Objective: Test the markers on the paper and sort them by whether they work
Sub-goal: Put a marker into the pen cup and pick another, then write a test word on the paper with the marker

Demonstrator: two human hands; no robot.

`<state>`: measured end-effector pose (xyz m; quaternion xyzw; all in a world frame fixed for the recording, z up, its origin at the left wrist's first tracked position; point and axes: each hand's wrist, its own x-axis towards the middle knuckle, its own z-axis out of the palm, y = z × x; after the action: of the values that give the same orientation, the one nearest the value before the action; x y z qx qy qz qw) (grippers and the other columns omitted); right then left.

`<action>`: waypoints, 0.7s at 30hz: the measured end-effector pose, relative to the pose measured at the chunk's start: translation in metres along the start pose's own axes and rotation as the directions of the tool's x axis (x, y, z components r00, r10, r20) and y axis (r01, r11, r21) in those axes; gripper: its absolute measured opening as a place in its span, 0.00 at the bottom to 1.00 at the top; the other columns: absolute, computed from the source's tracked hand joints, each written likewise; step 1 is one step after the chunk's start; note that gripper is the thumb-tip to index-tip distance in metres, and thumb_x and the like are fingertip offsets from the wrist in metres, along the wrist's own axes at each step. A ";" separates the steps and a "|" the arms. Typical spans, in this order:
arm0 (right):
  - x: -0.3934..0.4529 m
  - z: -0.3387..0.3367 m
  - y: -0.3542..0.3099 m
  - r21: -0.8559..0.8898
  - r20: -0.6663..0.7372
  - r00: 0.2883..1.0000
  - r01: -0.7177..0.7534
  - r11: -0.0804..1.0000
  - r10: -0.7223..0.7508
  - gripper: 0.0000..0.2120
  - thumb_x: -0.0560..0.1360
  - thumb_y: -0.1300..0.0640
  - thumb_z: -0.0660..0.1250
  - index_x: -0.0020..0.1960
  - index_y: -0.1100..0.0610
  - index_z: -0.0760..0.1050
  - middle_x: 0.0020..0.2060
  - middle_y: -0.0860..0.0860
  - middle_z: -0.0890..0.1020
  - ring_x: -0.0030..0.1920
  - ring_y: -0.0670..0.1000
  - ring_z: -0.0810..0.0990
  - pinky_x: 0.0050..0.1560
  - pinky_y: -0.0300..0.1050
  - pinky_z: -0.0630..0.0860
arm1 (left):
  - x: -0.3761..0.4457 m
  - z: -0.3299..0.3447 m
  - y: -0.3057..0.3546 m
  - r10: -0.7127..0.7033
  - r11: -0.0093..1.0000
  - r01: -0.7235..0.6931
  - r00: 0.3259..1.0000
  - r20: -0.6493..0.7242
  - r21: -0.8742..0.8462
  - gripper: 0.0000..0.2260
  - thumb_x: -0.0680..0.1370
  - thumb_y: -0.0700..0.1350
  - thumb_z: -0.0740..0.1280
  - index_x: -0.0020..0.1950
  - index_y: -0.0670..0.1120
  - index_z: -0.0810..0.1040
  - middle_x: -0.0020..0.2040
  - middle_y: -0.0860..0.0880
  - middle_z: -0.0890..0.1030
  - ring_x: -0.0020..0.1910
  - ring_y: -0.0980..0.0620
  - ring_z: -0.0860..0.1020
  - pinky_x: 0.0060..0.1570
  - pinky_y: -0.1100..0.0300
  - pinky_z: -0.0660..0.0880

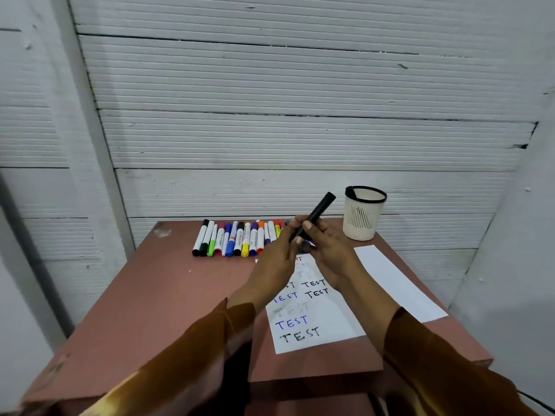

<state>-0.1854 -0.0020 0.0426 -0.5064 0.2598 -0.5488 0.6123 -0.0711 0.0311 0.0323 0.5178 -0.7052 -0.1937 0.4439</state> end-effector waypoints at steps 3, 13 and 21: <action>-0.002 -0.001 0.005 0.056 -0.001 1.000 0.003 0.998 -0.003 0.09 0.79 0.64 0.57 0.49 0.59 0.77 0.41 0.49 0.84 0.47 0.48 0.81 0.49 0.41 0.78 | -0.002 0.002 -0.009 0.079 0.992 -0.072 0.994 -0.070 0.105 0.17 0.82 0.49 0.55 0.71 0.54 0.65 0.43 0.48 0.81 0.36 0.51 0.77 0.38 0.54 0.75; 0.016 -0.004 0.015 0.110 -0.035 0.997 -0.069 0.992 0.073 0.07 0.77 0.64 0.60 0.49 0.61 0.77 0.43 0.55 0.81 0.47 0.51 0.81 0.46 0.39 0.80 | 0.011 0.015 -0.023 -0.005 0.998 0.013 0.990 -0.144 0.053 0.16 0.80 0.55 0.55 0.68 0.57 0.69 0.31 0.50 0.76 0.31 0.53 0.75 0.35 0.52 0.74; 0.025 -0.026 -0.002 -0.200 -0.062 0.945 -0.327 0.924 0.321 0.09 0.80 0.61 0.57 0.51 0.61 0.76 0.31 0.52 0.71 0.26 0.46 0.71 0.33 0.41 0.74 | 0.036 -0.001 -0.045 0.164 0.907 -0.075 0.969 -0.183 0.415 0.25 0.74 0.32 0.64 0.69 0.47 0.66 0.68 0.44 0.67 0.66 0.47 0.66 0.52 0.58 0.72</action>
<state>-0.2021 -0.0336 0.0414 -0.5098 0.4041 -0.4170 0.6347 -0.0481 -0.0189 0.0150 0.5719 -0.7087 0.0411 0.4111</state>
